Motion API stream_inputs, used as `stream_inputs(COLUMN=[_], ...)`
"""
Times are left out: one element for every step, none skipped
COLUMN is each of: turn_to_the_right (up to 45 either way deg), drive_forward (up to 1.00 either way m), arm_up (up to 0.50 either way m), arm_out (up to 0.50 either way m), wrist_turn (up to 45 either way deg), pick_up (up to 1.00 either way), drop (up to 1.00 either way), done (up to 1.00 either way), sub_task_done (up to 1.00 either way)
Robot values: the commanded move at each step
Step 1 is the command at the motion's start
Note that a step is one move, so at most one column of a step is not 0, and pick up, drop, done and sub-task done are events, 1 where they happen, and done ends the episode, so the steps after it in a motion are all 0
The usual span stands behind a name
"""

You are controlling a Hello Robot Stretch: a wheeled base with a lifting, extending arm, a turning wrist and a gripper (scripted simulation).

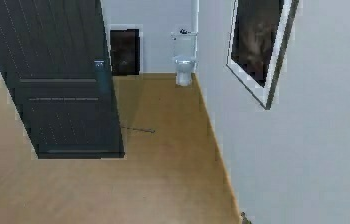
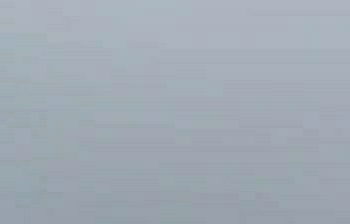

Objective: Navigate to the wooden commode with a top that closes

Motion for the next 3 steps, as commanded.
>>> stream_inputs(turn_to_the_right=[0.0, 0.0, -9.0], drive_forward=[1.00, 0.75, 0.00], arm_up=[0.00, 0.00, 0.00], arm_out=[0.00, 0.00, 0.00], wrist_turn=[0.0, 0.0, 0.0], pick_up=[0.00, 0.00, 0.00], drop=[0.00, 0.00, 0.00], done=[0.00, 0.00, 0.00], sub_task_done=[0.00, 0.00, 0.00])
